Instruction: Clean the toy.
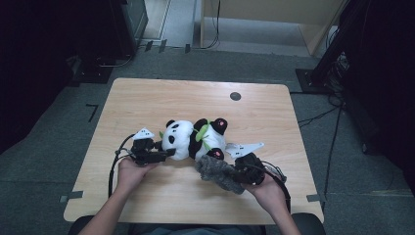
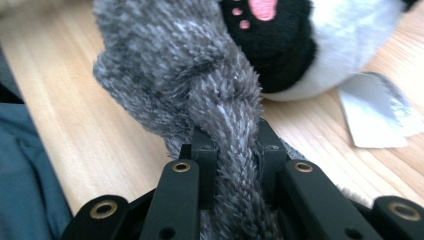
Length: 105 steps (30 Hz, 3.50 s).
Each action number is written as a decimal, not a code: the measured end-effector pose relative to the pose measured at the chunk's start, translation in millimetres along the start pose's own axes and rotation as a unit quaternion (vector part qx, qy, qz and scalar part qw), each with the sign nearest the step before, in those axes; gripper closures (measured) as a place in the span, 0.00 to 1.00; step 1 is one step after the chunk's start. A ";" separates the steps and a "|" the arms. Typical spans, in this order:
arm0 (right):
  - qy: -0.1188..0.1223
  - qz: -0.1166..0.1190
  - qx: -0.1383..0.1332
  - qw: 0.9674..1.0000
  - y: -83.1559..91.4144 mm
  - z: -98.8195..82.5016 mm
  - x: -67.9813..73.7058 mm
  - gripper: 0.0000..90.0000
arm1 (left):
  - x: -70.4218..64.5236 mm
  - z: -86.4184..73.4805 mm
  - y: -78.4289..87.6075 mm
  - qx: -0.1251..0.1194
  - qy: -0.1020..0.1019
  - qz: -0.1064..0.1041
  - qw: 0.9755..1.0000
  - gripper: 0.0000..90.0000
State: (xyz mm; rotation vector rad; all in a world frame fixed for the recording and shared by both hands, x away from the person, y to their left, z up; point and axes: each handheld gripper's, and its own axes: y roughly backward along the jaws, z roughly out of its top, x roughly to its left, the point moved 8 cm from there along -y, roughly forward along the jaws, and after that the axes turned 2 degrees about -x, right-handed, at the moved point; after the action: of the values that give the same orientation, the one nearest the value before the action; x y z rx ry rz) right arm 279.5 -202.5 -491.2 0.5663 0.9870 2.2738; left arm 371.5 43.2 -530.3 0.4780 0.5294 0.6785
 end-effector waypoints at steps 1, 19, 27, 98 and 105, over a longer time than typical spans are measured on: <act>0.002 0.002 0.001 1.000 -1.1 0.5 2.5 0.86 | 0.0 0.0 0.0 0.000 0.000 0.000 1.000 0.44; 0.076 0.059 0.013 0.995 -54.5 56.2 60.4 0.86 | 0.0 0.2 -0.1 -0.001 0.002 -0.001 1.000 0.44; 0.085 0.022 0.019 0.996 -93.0 83.4 55.7 0.86 | -0.1 0.2 0.0 0.000 0.002 -0.001 1.000 0.44; -0.035 -0.096 -0.029 0.994 8.3 11.6 -86.8 0.85 | -0.3 0.6 -0.9 0.003 -0.003 -0.001 1.000 0.48; -0.064 -0.104 -0.036 0.992 10.5 11.0 -109.2 0.86 | 0.0 0.5 -1.3 0.001 -0.006 0.002 1.000 0.48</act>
State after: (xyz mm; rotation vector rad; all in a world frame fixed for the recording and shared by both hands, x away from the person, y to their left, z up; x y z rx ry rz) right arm 362.6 -275.0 -492.1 0.5458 0.8559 2.0532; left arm 372.5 42.2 -530.7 0.4854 0.5182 0.6791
